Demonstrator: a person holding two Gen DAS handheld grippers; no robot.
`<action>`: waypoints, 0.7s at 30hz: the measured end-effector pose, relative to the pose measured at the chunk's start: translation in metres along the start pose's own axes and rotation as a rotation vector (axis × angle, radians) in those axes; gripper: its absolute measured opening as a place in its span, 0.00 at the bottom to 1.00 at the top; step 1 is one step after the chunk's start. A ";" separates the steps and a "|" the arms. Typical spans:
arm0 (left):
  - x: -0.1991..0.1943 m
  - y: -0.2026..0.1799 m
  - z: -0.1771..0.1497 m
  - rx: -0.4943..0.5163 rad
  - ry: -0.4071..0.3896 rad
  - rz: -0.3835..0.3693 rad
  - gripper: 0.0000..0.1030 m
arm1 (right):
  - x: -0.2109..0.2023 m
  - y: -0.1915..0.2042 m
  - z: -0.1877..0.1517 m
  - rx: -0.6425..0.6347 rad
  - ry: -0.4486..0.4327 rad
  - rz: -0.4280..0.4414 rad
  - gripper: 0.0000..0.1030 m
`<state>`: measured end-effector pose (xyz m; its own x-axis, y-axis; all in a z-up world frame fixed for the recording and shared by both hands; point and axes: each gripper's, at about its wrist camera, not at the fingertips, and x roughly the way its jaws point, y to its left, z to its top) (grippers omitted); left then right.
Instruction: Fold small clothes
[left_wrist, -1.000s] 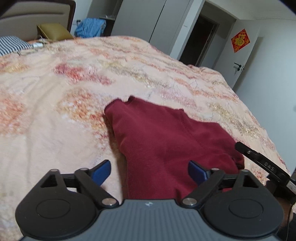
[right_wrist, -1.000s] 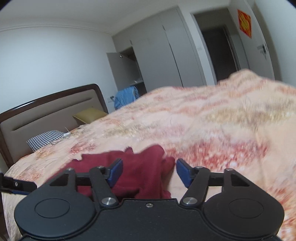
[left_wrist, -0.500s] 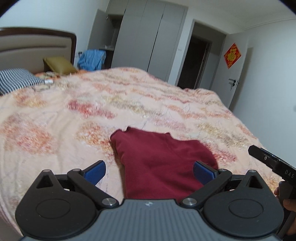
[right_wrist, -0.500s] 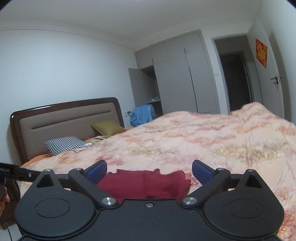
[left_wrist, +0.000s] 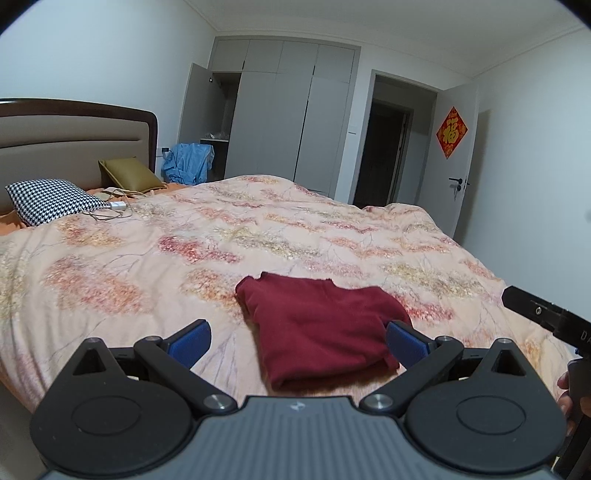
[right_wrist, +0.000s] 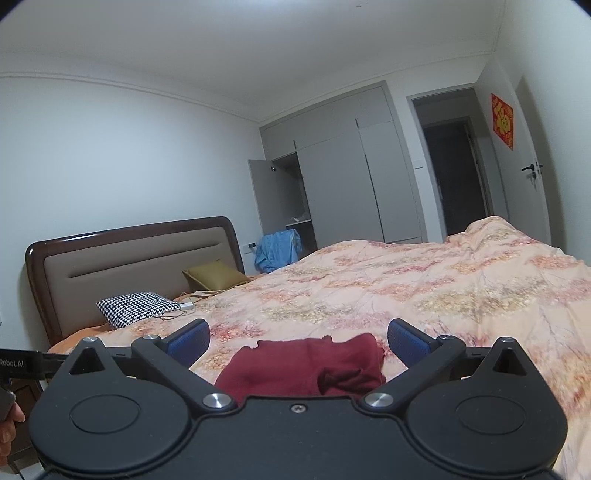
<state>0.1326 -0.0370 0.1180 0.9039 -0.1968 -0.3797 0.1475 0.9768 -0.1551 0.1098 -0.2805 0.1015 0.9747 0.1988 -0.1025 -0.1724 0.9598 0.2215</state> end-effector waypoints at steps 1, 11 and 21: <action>-0.005 -0.001 -0.005 0.005 0.000 0.002 1.00 | -0.006 0.002 -0.004 0.002 -0.002 -0.008 0.99; -0.035 -0.007 -0.049 0.052 0.009 0.026 1.00 | -0.041 0.024 -0.043 -0.028 0.003 -0.059 0.99; -0.032 0.009 -0.092 -0.002 0.048 0.037 1.00 | -0.042 0.042 -0.088 -0.088 0.033 -0.117 0.99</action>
<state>0.0680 -0.0292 0.0449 0.8882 -0.1645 -0.4289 0.1135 0.9833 -0.1421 0.0488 -0.2310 0.0301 0.9839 0.0896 -0.1548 -0.0711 0.9901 0.1208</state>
